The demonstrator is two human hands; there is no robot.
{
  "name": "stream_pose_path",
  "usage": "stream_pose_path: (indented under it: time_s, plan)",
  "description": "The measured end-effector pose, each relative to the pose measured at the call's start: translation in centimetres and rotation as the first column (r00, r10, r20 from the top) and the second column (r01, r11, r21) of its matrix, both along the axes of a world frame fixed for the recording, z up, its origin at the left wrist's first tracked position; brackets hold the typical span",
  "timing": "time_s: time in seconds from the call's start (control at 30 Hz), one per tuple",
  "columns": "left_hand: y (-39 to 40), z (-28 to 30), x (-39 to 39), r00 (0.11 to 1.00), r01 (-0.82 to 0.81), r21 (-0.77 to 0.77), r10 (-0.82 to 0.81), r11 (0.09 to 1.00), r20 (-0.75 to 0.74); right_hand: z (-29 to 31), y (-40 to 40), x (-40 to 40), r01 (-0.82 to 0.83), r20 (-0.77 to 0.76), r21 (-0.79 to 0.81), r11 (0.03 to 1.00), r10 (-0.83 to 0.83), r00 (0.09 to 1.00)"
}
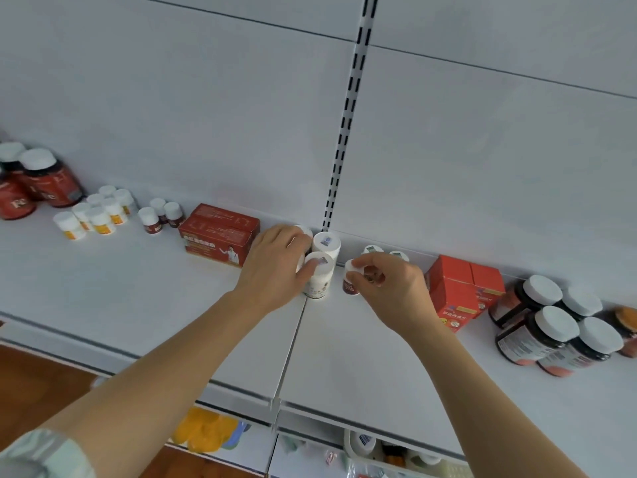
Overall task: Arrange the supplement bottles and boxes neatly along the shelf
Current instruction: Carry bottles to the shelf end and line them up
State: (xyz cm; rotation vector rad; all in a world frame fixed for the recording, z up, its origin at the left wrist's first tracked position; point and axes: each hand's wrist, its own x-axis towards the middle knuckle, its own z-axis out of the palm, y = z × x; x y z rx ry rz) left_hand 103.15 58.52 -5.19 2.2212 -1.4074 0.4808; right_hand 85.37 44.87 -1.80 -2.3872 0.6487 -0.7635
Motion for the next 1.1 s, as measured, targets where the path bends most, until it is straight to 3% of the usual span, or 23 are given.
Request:
stream_pose_path:
  time_s: [0.4,0.7,0.87,1.1]
  plan:
    - [10.2,1.6,3.7,0.99,-0.133,-0.041,0.134,0.99,0.034,1.0,7.4,6.3,-0.138,0.073,-0.085,0.987,0.145,0.987]
    - [23.0,1.3,11.1,0.976,-0.218,0.081,0.218,0.973,0.01,0.8,19.2,14.5,-0.159,0.056,-0.113,0.981,0.166,0.984]
    - [27.6,1.2,14.1,0.972,-0.236,0.054,0.236,0.97,0.0,0.1,22.6,19.6,-0.175,-0.03,-0.118,0.978,0.173,0.985]
    - [28.4,0.7,19.2,0.978,-0.199,0.08,0.203,0.977,-0.049,-1.2,22.4,26.7,-0.131,-0.134,-0.208,0.969,0.104,0.986]
